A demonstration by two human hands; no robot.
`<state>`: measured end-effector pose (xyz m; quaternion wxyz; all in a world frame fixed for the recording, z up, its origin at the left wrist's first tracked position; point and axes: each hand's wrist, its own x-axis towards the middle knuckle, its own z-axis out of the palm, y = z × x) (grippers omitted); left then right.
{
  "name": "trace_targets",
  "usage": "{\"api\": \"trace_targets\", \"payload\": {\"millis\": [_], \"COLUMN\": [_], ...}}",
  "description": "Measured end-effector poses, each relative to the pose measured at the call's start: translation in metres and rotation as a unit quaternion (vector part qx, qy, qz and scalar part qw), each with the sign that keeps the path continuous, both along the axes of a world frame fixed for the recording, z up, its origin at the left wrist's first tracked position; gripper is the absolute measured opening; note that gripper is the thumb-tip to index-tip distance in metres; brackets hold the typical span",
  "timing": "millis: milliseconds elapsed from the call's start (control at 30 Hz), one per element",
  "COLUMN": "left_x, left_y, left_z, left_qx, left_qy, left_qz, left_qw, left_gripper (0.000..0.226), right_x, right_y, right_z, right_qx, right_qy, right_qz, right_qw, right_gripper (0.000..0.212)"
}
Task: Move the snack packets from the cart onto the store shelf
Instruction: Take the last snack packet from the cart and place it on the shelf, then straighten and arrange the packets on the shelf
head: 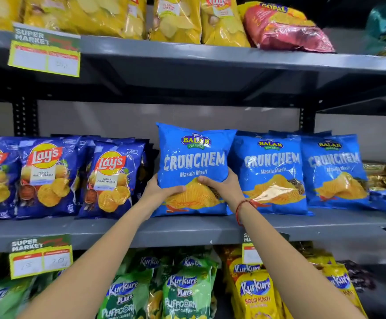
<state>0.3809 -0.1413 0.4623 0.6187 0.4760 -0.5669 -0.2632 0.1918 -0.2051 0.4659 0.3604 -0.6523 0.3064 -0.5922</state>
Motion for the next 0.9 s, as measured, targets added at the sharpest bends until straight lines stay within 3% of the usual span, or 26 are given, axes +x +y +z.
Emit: {"api": "trace_targets", "payload": {"millis": [400,567,633,733,833,900], "left_x": [0.003,0.002,0.005,0.017,0.037,0.053], "left_y": [-0.026,-0.004,0.014,0.048,0.076,0.09], "left_z": [-0.006,-0.01,-0.016,-0.028,-0.036,-0.041], "left_qx": [0.058,0.019,-0.028,-0.113,-0.16,-0.144], "left_qy": [0.014,-0.114,-0.163,-0.276,-0.388,-0.414], "left_qz": [0.014,0.129,0.159,0.221,0.335,0.377], "left_qw": [0.998,0.985,0.973,0.929,0.843,0.816], "left_gripper": [0.068,0.077,0.079,0.066,0.054,0.051], "right_x": [0.008,0.015,0.021,0.04,0.071,0.093], "right_y": [-0.015,0.001,0.013,0.035,0.051,0.058], "right_z": [-0.001,-0.002,-0.003,-0.004,0.0,0.0], "right_qx": [0.071,0.008,-0.066,-0.185,-0.213,-0.191], "right_qy": [0.061,0.068,0.092,0.083,0.064,0.079], "right_qz": [-0.084,-0.174,-0.265,-0.343,-0.226,-0.121], "right_qw": [0.992,0.982,0.958,0.917,0.948,0.971], "right_gripper": [0.076,0.102,0.096,0.076,0.061,0.06]}}
